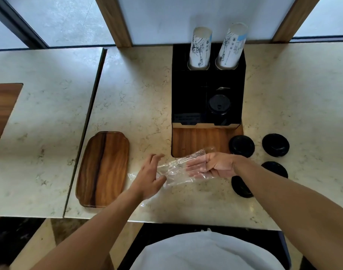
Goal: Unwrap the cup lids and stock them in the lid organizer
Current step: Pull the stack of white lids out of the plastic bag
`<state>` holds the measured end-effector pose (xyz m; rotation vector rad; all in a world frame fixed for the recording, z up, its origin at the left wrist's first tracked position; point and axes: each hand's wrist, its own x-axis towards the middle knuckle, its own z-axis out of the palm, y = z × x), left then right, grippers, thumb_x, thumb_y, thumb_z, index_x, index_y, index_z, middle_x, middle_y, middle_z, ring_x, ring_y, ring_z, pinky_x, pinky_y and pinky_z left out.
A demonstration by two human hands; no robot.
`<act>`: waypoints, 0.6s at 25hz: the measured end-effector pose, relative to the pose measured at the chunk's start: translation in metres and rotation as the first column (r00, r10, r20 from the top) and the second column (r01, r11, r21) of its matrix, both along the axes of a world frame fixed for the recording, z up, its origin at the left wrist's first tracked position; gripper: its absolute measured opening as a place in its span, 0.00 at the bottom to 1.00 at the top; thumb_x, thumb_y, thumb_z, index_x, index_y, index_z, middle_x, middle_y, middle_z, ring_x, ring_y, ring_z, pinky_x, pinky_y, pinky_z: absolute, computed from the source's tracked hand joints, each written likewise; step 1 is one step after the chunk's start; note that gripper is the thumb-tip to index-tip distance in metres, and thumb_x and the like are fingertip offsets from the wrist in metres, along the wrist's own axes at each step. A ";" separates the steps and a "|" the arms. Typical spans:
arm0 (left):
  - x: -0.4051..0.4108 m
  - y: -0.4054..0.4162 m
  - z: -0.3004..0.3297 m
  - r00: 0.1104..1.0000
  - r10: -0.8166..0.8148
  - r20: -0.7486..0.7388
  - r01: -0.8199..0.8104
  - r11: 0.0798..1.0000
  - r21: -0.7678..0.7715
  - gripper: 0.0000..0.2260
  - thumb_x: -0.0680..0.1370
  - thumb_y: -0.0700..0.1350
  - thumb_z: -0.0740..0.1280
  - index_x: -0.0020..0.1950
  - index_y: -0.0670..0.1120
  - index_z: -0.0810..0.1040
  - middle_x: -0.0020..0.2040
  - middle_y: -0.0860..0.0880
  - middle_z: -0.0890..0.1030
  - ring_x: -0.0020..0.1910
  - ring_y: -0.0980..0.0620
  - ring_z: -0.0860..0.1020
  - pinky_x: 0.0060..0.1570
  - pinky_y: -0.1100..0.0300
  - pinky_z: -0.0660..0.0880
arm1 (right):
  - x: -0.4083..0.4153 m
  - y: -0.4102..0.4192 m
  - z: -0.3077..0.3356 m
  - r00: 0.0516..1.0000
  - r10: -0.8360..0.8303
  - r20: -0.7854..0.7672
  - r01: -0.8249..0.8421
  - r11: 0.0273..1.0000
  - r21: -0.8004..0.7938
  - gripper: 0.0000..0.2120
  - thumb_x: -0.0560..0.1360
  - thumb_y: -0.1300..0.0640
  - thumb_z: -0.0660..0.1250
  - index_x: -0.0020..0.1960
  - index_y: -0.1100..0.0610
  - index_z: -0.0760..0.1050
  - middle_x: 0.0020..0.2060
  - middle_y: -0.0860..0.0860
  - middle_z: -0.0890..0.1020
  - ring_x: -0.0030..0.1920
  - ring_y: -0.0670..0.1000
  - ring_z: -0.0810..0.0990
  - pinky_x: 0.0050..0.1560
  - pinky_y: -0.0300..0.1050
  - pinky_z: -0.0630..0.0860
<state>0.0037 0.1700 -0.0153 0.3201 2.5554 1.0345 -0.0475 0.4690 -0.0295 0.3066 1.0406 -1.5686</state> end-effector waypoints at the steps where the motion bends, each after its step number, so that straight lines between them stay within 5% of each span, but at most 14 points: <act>1: 0.000 -0.002 0.002 0.999 0.046 -0.019 -0.046 0.999 0.012 0.32 0.71 0.51 0.62 0.74 0.43 0.68 0.69 0.45 0.70 0.67 0.49 0.72 0.68 0.44 0.73 | 0.000 0.001 -0.002 1.000 0.015 0.001 -0.015 1.000 -0.025 0.23 0.81 0.76 0.55 0.72 0.63 0.75 0.70 0.60 0.78 0.71 0.59 0.77 0.69 0.53 0.74; 5: 0.014 -0.024 0.001 0.986 0.000 -0.167 -0.026 0.988 -0.153 0.35 0.74 0.62 0.66 0.76 0.47 0.64 0.71 0.48 0.69 0.67 0.50 0.70 0.69 0.52 0.70 | -0.002 -0.002 -0.008 0.999 0.044 0.015 -0.042 0.997 -0.068 0.24 0.79 0.76 0.59 0.73 0.64 0.74 0.72 0.61 0.76 0.73 0.61 0.75 0.70 0.55 0.74; 9: 0.043 -0.051 -0.015 0.986 -0.133 -0.097 0.067 0.864 -0.500 0.57 0.65 0.79 0.66 0.81 0.43 0.56 0.76 0.43 0.66 0.74 0.42 0.65 0.76 0.45 0.62 | -0.013 -0.010 -0.005 0.999 0.022 0.024 -0.019 0.994 -0.105 0.22 0.79 0.75 0.61 0.72 0.66 0.73 0.73 0.61 0.75 0.74 0.59 0.74 0.61 0.48 0.82; 15: 0.049 -0.056 -0.026 0.992 -0.083 -0.095 0.016 0.829 -0.560 0.59 0.64 0.70 0.78 0.81 0.36 0.57 0.70 0.38 0.73 0.67 0.37 0.72 0.68 0.45 0.70 | -0.021 -0.025 -0.003 0.988 0.077 0.132 -0.067 0.995 -0.078 0.28 0.77 0.81 0.53 0.74 0.66 0.71 0.72 0.64 0.75 0.68 0.60 0.80 0.45 0.39 0.84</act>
